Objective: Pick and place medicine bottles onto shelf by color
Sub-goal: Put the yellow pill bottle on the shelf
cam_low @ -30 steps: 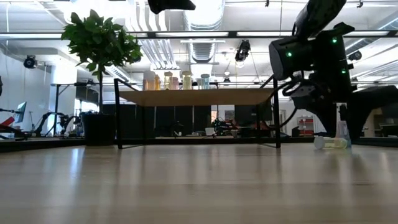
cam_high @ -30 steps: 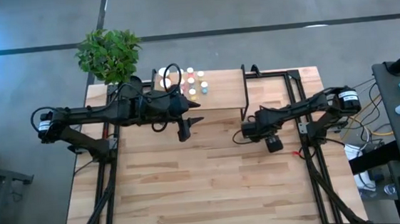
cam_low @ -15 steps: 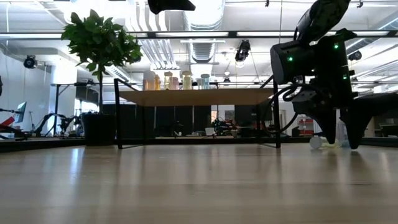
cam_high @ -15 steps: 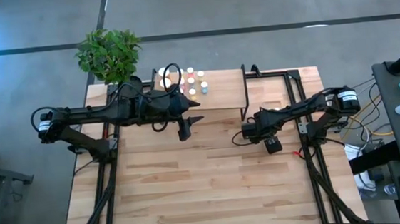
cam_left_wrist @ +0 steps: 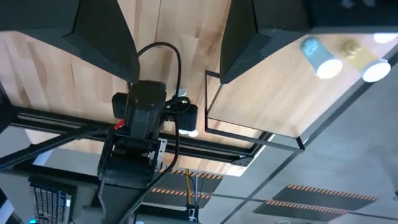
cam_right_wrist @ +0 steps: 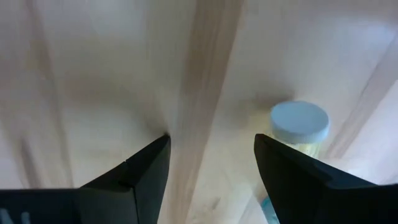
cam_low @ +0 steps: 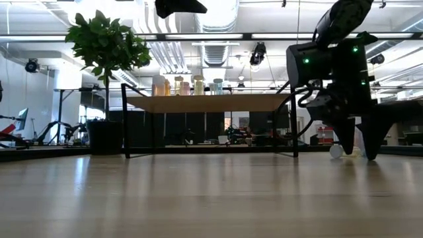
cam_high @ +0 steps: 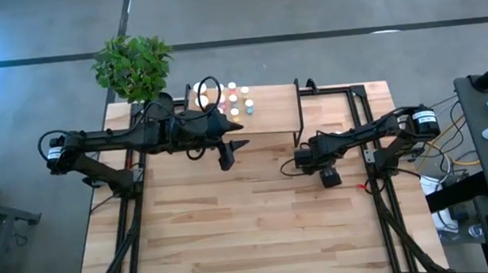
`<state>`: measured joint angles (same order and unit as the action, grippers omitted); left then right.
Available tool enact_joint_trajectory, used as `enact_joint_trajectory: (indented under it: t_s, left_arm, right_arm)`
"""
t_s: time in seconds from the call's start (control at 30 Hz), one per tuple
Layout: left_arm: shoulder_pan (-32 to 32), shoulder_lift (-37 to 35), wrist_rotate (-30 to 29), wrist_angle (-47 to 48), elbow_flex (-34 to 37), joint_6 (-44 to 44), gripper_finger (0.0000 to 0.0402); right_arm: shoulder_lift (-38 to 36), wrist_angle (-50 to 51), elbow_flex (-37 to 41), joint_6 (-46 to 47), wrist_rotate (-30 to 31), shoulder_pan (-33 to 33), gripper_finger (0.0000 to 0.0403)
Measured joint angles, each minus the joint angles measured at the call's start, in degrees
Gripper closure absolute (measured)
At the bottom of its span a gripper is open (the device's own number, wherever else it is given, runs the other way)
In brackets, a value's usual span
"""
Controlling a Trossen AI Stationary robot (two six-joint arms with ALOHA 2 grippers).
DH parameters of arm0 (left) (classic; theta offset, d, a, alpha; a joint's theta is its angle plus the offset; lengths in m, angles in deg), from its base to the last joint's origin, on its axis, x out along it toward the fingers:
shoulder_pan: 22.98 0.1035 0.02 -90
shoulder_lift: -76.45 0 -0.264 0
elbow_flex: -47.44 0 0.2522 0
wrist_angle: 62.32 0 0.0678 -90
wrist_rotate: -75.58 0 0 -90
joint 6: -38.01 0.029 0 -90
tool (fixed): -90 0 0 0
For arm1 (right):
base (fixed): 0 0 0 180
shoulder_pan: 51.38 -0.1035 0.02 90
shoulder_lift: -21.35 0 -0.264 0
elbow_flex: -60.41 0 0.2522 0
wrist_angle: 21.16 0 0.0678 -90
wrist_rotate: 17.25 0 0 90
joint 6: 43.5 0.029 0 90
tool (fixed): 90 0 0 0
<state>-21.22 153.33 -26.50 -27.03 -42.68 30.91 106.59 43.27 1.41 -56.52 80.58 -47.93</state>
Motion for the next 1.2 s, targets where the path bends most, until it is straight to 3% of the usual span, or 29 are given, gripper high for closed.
enact_joint_trajectory:
  t_s: [0.33,0.47,0.67,0.83,1.0,1.2]
  left_arm:
    - [0.0,0.11,-0.64,-3.06,0.81,-0.05,0.0195]
    - [0.0,0.88,-0.77,-4.02,0.87,0.16,0.0195]
    - [0.0,1.84,-0.84,-4.56,0.92,0.39,0.0195]
    - [0.0,1.81,-0.83,-4.78,0.92,0.44,0.0195]
    - [-0.02,1.81,-0.5,-4.75,0.92,0.32,0.0195]
    - [-0.07,1.79,-0.34,-4.49,1.81,-0.03,0.0195]
  right_arm:
    - [-0.01,-0.6,-3.24,6.08,-12.38,-0.21,0.0177]
    - [-0.01,-0.26,-3.25,8.56,-13.98,-1.42,0.0177]
    - [-0.13,5.46,-3.25,5.33,-4.82,-1.96,0.0177]
    - [-0.49,6.08,-3.25,-2.26,-4.59,-1.3,0.0177]
    - [-0.49,6.54,-3.25,-6.24,-0.66,-1.29,0.0177]
    - [-0.49,6.43,-3.26,-8.99,9.11,-0.12,0.0177]
